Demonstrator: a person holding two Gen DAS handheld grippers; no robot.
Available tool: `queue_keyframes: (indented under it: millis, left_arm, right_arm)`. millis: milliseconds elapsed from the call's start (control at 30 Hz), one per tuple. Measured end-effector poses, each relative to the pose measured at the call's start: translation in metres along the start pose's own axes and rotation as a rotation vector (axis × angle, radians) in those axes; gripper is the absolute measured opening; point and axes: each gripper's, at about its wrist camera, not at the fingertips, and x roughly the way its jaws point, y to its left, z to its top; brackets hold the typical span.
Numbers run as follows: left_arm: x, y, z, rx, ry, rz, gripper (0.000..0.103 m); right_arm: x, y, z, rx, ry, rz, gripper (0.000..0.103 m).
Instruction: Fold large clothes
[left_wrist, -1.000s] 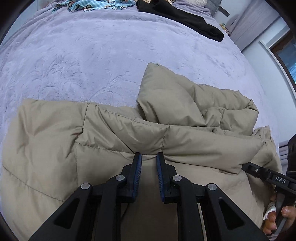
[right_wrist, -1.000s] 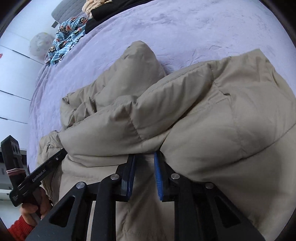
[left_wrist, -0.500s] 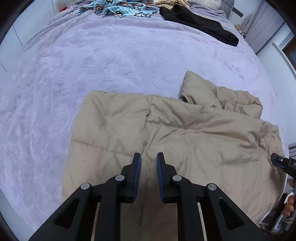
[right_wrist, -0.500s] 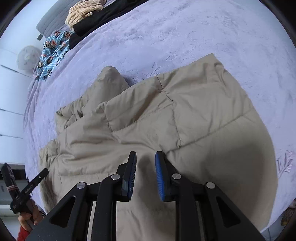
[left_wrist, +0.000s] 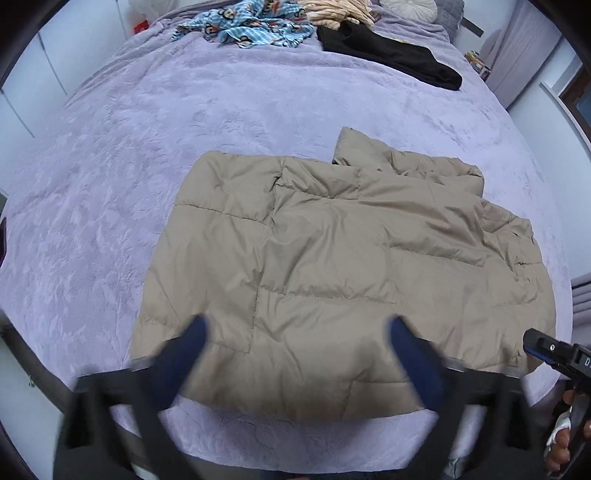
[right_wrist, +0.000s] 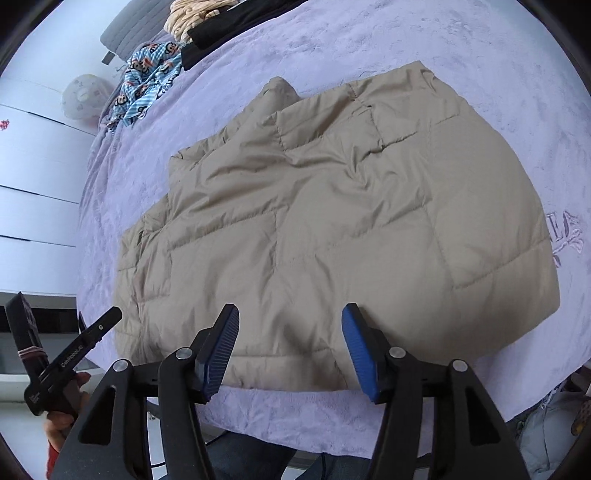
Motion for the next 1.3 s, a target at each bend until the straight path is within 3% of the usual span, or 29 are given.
queue_keyframes:
  millis: [133,333,500,733,800,1100,1300]
  left_arm:
    - [-0.015,-0.001,-0.012,0.012,-0.018,0.027,0.102]
    - [-0.017,0.007,-0.028,0.007,0.012,0.051,0.102]
    - [-0.01,0.026,-0.026,0.027,0.035,0.043,0.102]
    - [0.002,0.075,-0.013,0.066,0.068,0.029,0.102]
    - [0.01,0.089,-0.008,0.067,0.092,0.02,0.102]
    - [0.045,0.123,0.006,0.105,0.149,0.009,0.102]
    - [0.063,0.134,0.012,0.097,0.197,-0.077,0.102]
  right_arm:
    - [-0.001,-0.004,-0.016,-0.022,0.017,0.006,0.063]
    - [0.002,-0.001,-0.037,-0.037,0.048,0.017,0.08]
    - [0.011,0.012,-0.05,-0.018,0.059,0.042,0.082]
    - [0.056,0.059,-0.076,0.029,0.129,0.099,0.084]
    - [0.067,0.074,-0.083,0.03,0.146,0.101,0.103]
    - [0.094,0.101,-0.095,0.081,0.201,0.085,0.103]
    - [0.115,0.103,-0.098,0.179,0.245,0.107,0.103]
